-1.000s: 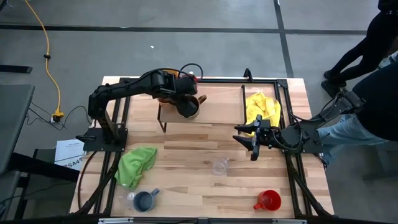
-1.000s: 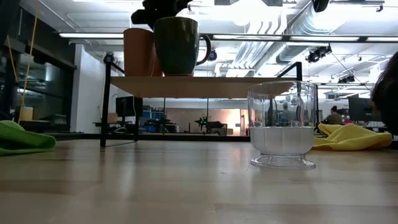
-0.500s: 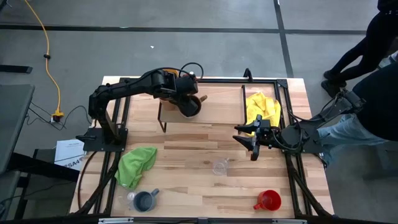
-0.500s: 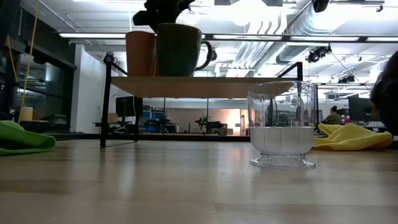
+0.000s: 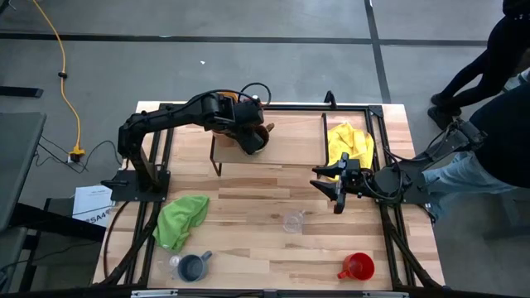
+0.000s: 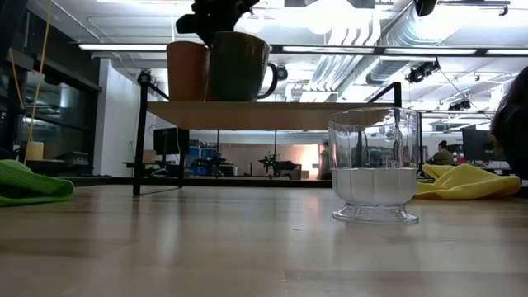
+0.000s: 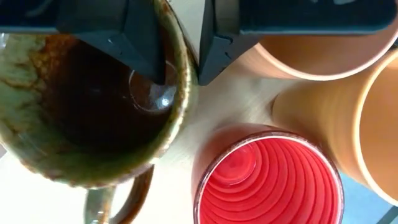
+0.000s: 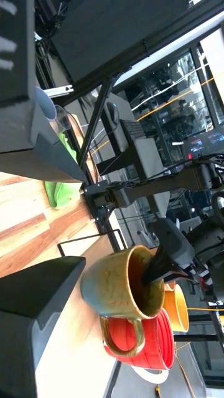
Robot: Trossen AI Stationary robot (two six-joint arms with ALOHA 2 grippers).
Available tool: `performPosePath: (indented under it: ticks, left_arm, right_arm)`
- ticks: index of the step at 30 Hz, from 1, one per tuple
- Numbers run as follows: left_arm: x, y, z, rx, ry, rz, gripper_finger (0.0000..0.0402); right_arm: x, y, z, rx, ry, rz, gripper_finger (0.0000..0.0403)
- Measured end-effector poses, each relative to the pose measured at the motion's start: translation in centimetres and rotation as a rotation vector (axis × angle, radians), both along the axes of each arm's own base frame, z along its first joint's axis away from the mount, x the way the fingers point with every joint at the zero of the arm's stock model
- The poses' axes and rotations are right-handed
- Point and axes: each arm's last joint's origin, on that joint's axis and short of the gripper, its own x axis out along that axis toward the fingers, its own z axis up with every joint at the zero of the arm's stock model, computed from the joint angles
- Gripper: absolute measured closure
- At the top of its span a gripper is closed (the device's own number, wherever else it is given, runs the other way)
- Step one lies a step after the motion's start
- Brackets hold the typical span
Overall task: Stack small to large cups/mugs on shelf
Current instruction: Put the brown and green mug on the shelf
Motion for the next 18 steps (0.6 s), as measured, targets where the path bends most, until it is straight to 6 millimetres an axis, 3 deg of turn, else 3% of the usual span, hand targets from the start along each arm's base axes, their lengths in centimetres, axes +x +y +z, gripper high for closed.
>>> performPosePath:
  ticks: [18]
  left_arm:
    - [-0.02,0.04,0.1,0.022,0.001,0.0,0.0221]
  right_arm:
    - [0.0,0.0,-0.03,0.018,-0.001,0.0,0.0206]
